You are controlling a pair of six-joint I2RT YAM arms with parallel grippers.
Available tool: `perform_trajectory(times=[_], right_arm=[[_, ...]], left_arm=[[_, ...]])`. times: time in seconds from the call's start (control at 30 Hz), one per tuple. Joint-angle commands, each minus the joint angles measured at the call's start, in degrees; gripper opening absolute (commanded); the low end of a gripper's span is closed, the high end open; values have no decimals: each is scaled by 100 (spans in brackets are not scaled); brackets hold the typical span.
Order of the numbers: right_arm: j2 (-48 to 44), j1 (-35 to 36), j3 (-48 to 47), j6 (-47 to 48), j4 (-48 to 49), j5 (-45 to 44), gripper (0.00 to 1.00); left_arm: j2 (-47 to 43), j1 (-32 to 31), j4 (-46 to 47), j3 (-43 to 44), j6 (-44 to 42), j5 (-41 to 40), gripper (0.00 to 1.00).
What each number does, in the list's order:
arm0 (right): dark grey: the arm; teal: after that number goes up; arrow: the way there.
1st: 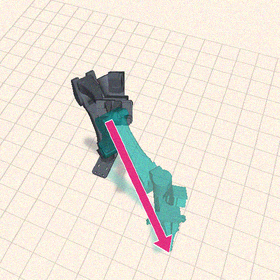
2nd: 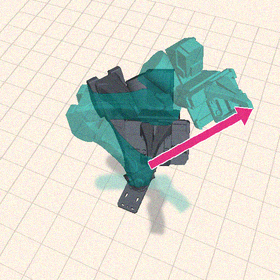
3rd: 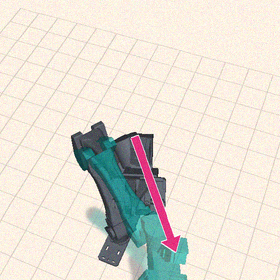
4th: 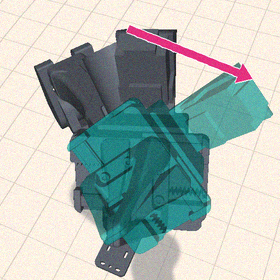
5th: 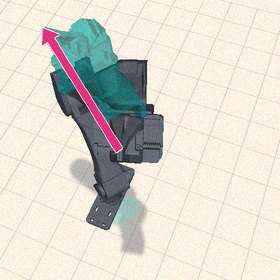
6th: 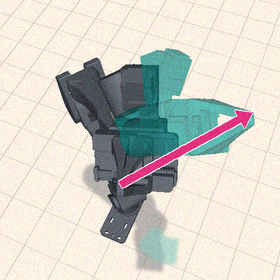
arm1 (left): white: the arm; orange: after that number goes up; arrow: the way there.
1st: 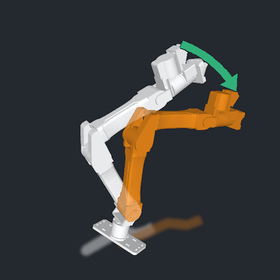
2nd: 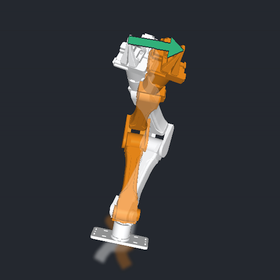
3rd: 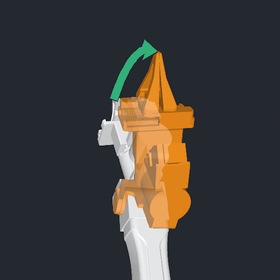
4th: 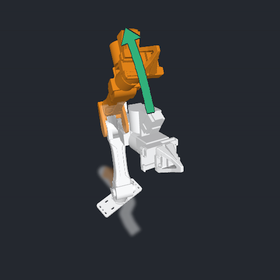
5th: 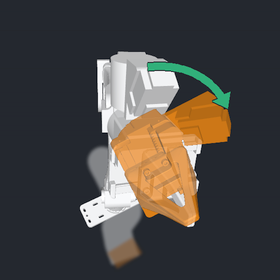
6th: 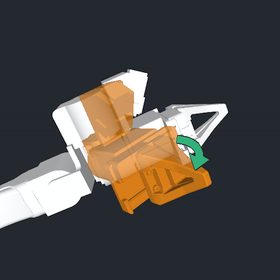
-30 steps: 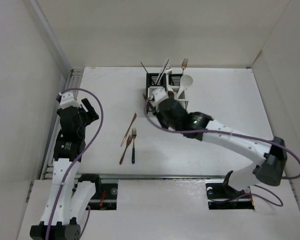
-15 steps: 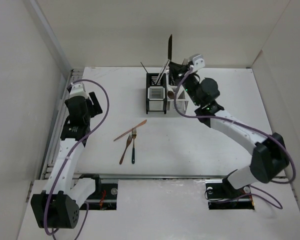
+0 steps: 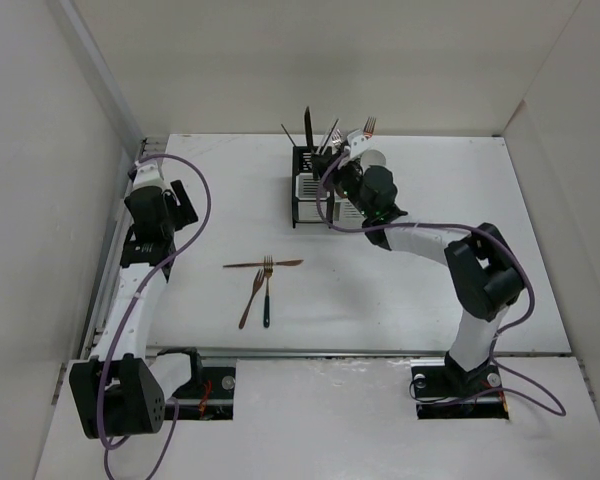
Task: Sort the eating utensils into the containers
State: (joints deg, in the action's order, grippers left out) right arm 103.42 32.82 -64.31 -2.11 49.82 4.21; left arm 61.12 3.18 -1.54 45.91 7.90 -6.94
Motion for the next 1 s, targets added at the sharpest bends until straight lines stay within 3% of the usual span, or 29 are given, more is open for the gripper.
perform_trajectory(times=[0.0, 0.37, 0.7, 0.73, 0.77, 0.8, 0.83, 0.93, 0.97], right_arm=[[213, 93, -125, -263, 511, 142, 0], [565, 339, 7, -466, 406, 80, 0], [671, 339, 218, -466, 353, -491, 0], [671, 339, 218, -466, 231, -491, 4], [671, 339, 148, -466, 134, -378, 14], [671, 339, 78, -466, 46, -325, 28], [671, 339, 77, -466, -33, -272, 50], [444, 339, 147, -466, 36, -219, 63], [382, 339, 243, -466, 123, -219, 64]], left_arm=[[-48, 42, 356, 137, -8, 184, 67], [-48, 42, 304, 85, 44, 184, 67], [5, 42, 304, 85, 45, 184, 67], [5, 42, 304, 85, 45, 184, 67], [5, 42, 304, 85, 45, 184, 67], [5, 42, 304, 85, -25, 184, 67], [5, 42, 304, 85, -78, 236, 67], [-47, 42, 364, 32, -576, 552, 67], [-48, 42, 365, -29, -858, 1067, 65]])
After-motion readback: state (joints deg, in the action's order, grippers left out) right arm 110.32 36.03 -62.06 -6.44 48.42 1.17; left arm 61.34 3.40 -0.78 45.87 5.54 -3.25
